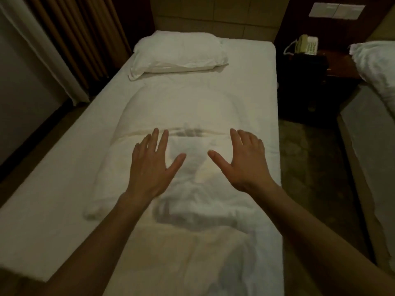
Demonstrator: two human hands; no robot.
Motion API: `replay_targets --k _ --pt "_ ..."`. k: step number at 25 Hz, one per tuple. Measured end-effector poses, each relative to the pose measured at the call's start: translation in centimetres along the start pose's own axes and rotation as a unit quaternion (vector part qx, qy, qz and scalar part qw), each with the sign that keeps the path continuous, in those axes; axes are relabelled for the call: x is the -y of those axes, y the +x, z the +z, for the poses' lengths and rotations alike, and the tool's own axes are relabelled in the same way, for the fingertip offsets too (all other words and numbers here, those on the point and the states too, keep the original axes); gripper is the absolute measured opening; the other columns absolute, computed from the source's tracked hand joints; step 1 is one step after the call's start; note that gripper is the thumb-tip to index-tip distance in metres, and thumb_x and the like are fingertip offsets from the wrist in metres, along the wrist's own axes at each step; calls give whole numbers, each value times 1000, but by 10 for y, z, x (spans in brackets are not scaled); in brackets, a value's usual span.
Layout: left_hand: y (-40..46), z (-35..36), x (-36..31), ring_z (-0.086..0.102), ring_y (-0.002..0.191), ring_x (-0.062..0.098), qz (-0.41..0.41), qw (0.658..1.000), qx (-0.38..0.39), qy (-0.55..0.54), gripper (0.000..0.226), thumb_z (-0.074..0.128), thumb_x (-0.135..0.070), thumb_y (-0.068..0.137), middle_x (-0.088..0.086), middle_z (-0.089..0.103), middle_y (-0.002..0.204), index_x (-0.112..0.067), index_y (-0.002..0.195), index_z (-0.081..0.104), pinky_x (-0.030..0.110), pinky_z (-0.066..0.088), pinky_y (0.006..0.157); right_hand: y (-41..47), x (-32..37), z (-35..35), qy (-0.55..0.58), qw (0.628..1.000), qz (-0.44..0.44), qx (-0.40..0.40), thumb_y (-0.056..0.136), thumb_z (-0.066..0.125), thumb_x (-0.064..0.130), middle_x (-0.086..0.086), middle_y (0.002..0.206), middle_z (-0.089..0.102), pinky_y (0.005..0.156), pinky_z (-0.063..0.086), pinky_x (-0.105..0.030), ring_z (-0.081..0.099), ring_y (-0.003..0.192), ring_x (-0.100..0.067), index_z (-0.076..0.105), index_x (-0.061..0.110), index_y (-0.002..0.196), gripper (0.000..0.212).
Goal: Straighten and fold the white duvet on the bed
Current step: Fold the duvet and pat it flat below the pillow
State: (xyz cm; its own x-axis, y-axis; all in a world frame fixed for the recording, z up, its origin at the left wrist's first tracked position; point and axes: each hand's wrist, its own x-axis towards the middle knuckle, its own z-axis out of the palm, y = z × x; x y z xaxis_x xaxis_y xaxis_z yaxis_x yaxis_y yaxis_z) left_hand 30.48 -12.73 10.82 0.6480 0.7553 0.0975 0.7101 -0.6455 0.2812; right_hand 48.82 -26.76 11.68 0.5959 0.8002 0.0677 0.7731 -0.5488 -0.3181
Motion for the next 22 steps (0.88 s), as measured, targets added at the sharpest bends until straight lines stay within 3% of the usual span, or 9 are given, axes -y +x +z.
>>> replay_targets --k 4,6,11,17,22 --pt "-78 -70 -93 30 143 31 -60 995 -74 14 93 14 -79 83 11 32 158 -20 152 35 45 21 117 -60 -48 -110 15 994 -107 -4 84 14 85 -12 162 28 122 16 -55 19 150 -33 26 15 157 102" --pt "-109 -100 -134 30 142 32 -81 990 -118 13 88 17 -77 85 10 33 157 -21 152 34 46 21 117 -74 -61 -155 21 988 -152 -7 87 21 85 -11 159 32 121 19 -55 23 148 -33 28 14 156 99" --pt "-147 -139 -207 29 144 29 -135 982 -130 15 90 11 -80 83 8 30 159 -27 155 24 45 20 118 -86 -71 -216 67 974 -217 -14 88 26 82 -7 161 29 122 21 -51 22 148 -28 24 17 157 95" --pt "-110 -134 -264 25 146 28 -144 980 -140 12 94 6 -82 80 6 24 162 -29 157 17 46 19 119 -59 -115 -244 110 970 -216 -32 87 26 83 -3 164 23 122 22 -52 17 151 -25 20 20 158 95" --pt "-23 -99 -335 23 148 26 -168 975 -146 -11 87 12 -82 85 3 21 163 -31 156 15 43 17 119 24 -193 -266 137 969 -205 -26 82 23 86 1 166 17 124 21 -51 13 153 -21 15 24 159 100"
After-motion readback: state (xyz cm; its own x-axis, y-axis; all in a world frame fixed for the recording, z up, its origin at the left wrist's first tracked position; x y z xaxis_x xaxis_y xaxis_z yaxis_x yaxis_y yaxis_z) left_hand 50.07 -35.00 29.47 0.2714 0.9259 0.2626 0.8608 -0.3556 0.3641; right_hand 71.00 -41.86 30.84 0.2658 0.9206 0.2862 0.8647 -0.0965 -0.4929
